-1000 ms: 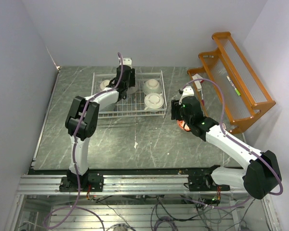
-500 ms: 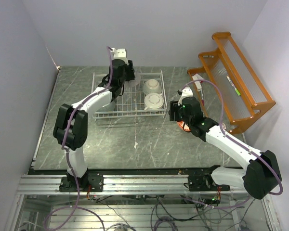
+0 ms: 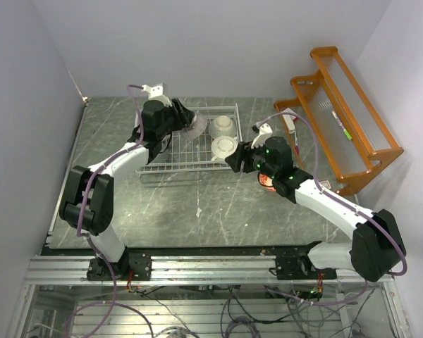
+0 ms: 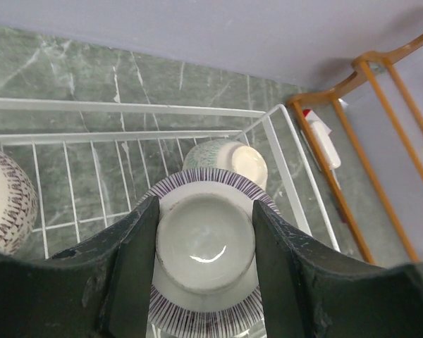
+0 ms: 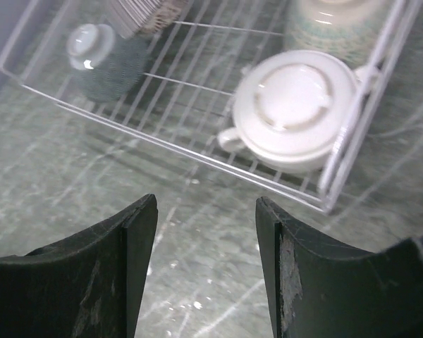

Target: Unload the bowls from the dish rack

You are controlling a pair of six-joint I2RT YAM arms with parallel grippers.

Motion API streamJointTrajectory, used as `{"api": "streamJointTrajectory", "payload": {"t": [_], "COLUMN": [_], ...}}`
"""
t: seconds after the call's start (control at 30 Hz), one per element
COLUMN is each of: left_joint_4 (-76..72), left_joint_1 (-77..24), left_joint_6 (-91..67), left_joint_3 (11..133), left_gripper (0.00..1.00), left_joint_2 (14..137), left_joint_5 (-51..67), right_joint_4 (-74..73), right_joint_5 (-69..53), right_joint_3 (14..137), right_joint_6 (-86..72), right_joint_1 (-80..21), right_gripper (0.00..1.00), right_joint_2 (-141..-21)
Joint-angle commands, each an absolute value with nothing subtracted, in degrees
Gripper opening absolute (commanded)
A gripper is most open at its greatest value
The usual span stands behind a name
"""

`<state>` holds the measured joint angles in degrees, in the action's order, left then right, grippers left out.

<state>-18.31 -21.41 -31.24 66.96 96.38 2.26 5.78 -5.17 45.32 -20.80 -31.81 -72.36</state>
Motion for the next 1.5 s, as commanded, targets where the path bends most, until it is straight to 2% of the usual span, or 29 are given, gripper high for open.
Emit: {"api": "streamJointTrajectory", "payload": {"t": [0.0,0.23,0.4,0.6,0.93,1.23,1.47], "left_joint_4": [-29.3,-37.3,-41.2,-43.2,-50.5,-62.7,-66.4], "left_joint_1": [-20.5,-20.2,-20.0,-20.0,-19.5,-19.2,-19.2], "left_joint_6": [-38.8,-46.1,-50.0,-52.5,-58.3,-66.5,-67.4], "left_joint_3": [64.3,59.3,57.4,55.7,52.3,48.9,48.0], "left_gripper": [0.07,0.07,0.07,0.07,0.07,0.07,0.07], "left_joint_2": [92.5,90.8,89.7,88.4,89.2,92.0,94.3], "left_joint_5": [9.2,14.2,16.4,18.0,21.9,24.2,24.4], "right_joint_4": [18.5,30.4,34.9,37.8,46.5,65.0,73.2], "right_joint_5": [-14.2,-19.4,-22.5,-23.2,-29.5,-36.3,-39.2], "right_joint_3": [45.1,44.4,45.6,46.5,48.7,46.3,47.3], "right_joint_6": [-26.4,-33.6,-36.5,-38.0,-42.0,-53.7,-59.6], "right_joint_1": [-31.6,-31.4,-31.1,-30.6,-28.5,-23.3,-23.1], "right_gripper": [0.58,0.60,0.76,0.87,0.87,0.82,0.85], "right_joint_2": [-74.5,-78.5,-82.0,-83.9,-87.5,-92.9,-96.6]}}
